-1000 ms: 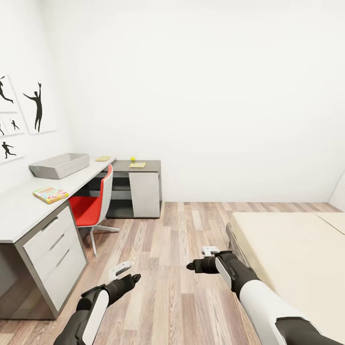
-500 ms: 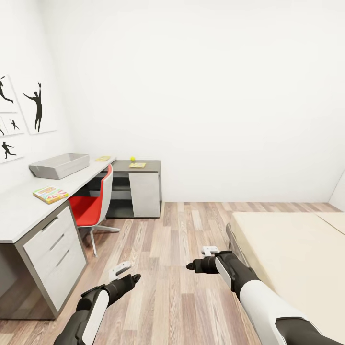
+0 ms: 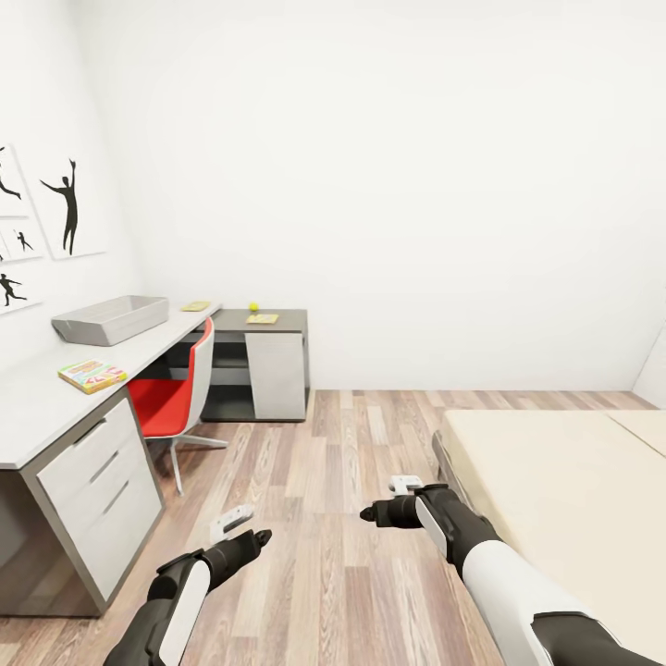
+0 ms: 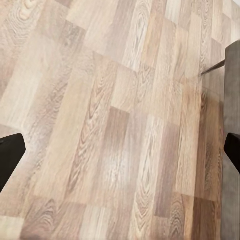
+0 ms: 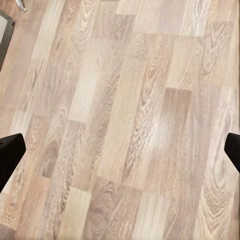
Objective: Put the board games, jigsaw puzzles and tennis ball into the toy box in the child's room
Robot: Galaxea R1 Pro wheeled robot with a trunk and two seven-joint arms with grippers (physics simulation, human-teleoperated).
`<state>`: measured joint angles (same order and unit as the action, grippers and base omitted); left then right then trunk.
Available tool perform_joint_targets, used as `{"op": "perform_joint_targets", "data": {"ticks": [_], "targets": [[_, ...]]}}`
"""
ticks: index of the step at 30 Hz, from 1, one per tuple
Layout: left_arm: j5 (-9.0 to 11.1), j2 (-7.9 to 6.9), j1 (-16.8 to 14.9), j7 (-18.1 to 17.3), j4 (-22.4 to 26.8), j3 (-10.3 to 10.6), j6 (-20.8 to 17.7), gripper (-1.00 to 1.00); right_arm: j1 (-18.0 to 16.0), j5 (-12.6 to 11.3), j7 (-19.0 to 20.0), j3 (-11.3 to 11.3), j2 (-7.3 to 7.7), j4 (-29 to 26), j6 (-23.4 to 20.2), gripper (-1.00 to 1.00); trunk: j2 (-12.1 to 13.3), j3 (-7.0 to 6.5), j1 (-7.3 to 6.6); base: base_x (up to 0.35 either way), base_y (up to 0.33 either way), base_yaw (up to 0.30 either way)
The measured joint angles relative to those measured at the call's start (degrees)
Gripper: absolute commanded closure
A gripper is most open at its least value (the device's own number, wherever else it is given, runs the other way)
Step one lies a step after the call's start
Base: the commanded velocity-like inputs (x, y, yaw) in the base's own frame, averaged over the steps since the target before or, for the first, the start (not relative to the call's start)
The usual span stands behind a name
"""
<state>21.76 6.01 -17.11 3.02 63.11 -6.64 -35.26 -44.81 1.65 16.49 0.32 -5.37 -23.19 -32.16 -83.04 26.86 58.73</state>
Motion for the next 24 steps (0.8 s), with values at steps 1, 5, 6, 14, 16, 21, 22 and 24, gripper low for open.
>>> {"op": "perform_joint_targets", "data": {"ticks": [1,5,6,14,16,21,22,24], "targets": [[-0.01,0.0,0.0,0.0,-0.02,0.0,0.0,-1.0,0.0,0.0,0.0,0.0,0.0,0.0,0.0,-1.0,0.0,0.0,0.0,0.0,-0.199,0.0],[-0.05,0.0,0.0,0.0,-0.05,0.0,0.01,-1.0,0.0,0.0,0.0,0.0,0.0,0.0,0.0,-1.0,0.0,0.0,0.0,0.0,-0.225,0.0],[-0.06,0.0,0.0,0.0,-0.06,0.0,0.01,-1.0,0.0,0.0,0.0,0.0,0.0,0.0,0.0,-1.0,0.0,0.0,0.0,0.0,-0.243,0.0],[-0.1,0.0,0.0,0.0,-0.09,0.01,0.0,-1.0,0.0,0.0,-0.01,0.0,0.0,0.0,-0.01,-1.0,0.0,0.0,0.0,0.0,-0.255,0.0],[-0.11,0.0,0.0,0.0,-0.09,0.01,0.0,-1.0,0.0,0.0,-0.01,0.0,0.0,0.0,-0.01,-1.0,0.0,0.0,0.0,0.0,-0.265,0.0],[-0.14,0.0,0.0,0.0,-0.1,0.01,-0.01,-1.0,0.0,0.0,-0.01,0.0,0.0,0.0,-0.01,-1.0,0.0,0.0,0.0,0.0,-0.269,0.0],[-0.14,0.0,0.0,0.0,-0.1,0.01,-0.01,-1.0,0.0,0.0,-0.01,0.0,0.0,0.0,-0.01,-1.0,0.0,0.0,0.0,0.0,-0.271,0.0],[-0.15,0.0,0.0,0.0,-0.1,0.01,0.0,-1.0,0.0,0.0,-0.01,0.0,0.0,0.0,-0.01,-1.0,0.0,0.0,0.0,0.0,-0.271,0.0]]}}
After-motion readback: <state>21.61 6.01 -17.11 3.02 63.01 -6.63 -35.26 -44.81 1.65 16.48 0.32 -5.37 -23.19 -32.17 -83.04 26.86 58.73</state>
